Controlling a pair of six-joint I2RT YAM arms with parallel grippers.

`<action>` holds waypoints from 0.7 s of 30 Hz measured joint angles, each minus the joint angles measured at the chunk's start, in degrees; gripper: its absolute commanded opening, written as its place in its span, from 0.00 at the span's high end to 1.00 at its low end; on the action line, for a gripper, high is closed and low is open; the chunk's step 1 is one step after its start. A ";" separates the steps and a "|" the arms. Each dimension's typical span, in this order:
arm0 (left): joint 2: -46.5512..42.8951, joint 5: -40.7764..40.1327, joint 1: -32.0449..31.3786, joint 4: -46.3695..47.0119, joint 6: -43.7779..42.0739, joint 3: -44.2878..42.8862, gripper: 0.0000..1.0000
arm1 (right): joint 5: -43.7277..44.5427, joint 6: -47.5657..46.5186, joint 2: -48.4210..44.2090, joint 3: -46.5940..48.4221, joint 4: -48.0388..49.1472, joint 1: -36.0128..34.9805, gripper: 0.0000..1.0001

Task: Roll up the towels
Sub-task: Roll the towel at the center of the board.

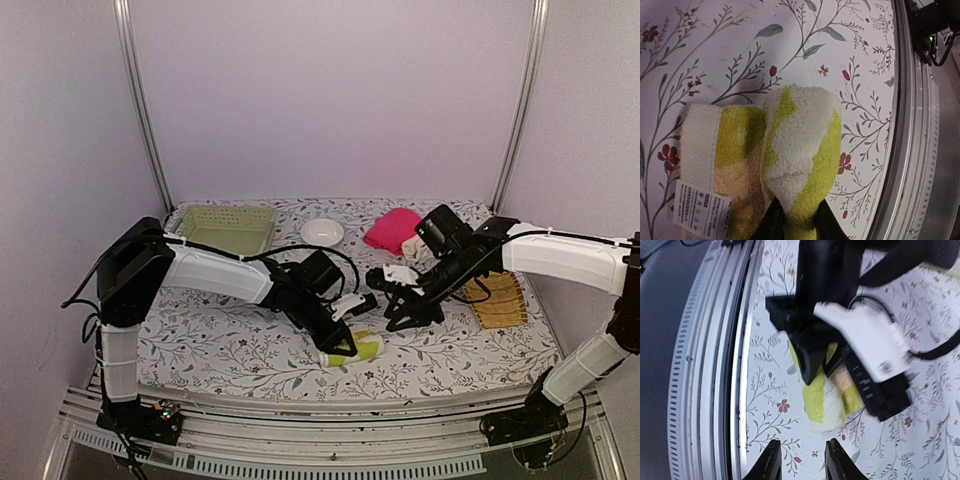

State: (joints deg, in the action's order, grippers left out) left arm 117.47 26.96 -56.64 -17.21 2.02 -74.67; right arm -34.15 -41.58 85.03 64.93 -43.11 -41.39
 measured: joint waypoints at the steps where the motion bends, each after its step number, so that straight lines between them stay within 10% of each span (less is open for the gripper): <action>1: 0.68 2.51 0.81 -0.48 1.14 -0.59 0.80 | 2.14 -0.04 0.48 -2.62 1.75 -1.03 0.67; 21: 4.22 17.40 5.81 -2.03 7.56 -1.40 0.80 | 14.27 -4.37 14.43 -8.41 23.47 -10.27 0.60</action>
State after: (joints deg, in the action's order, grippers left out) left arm 121.69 44.36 -50.83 -19.25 9.58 -76.07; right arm -19.88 -45.95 99.46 56.51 -19.64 -51.66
